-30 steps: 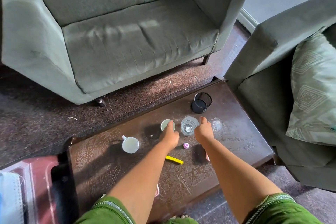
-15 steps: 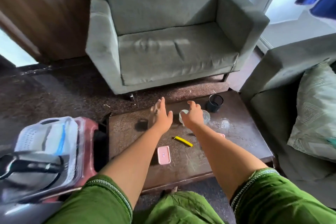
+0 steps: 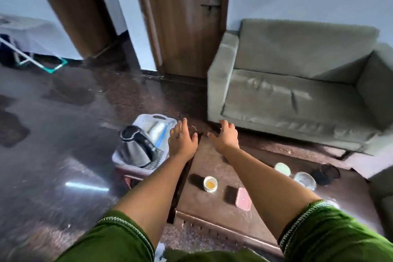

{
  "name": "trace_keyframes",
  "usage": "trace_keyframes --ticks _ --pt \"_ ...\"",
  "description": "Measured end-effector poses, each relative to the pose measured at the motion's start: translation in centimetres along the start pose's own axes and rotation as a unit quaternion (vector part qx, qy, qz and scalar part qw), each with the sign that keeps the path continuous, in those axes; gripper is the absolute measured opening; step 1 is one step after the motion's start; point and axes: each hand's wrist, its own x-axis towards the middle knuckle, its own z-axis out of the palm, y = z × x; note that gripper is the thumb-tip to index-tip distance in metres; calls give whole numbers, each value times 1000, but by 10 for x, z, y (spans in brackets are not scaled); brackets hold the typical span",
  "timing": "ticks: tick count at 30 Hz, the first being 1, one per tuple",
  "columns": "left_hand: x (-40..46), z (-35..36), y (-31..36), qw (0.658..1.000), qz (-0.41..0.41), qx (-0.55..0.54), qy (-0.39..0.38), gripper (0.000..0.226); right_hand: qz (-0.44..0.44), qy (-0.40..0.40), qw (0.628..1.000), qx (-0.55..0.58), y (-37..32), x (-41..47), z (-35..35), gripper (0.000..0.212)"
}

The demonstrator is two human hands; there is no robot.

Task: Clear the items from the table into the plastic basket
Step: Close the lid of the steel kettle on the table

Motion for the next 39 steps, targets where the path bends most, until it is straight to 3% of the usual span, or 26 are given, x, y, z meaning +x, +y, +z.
trace_keyframes --ticks 3,9,13,20,27,32,35,39 --pt "1 -23 -50 998 -34 -21 44 68 -42 -32 999 -13 -40 0 35 63" --pt "3 -60 -146 992 -116 -34 45 68 -62 -92 993 -35 -101 4 111 63" --pt "14 -85 -207 985 -166 -50 13 74 -41 -120 991 -44 -139 8 165 64" --pt "34 -105 -295 981 -182 -50 -52 76 24 -165 986 -22 -166 11 234 76" --pt "63 -85 -300 979 -166 -74 -95 74 47 -200 977 -57 -164 28 258 86" --pt "89 -67 -293 980 -153 -85 -95 72 33 -236 964 -121 -161 43 282 82" --pt "102 -60 -289 978 -151 -91 -116 75 33 -254 950 -180 -153 51 289 72" --pt "111 -50 -289 980 -139 -57 -134 79 55 -257 949 -176 -141 60 292 47"
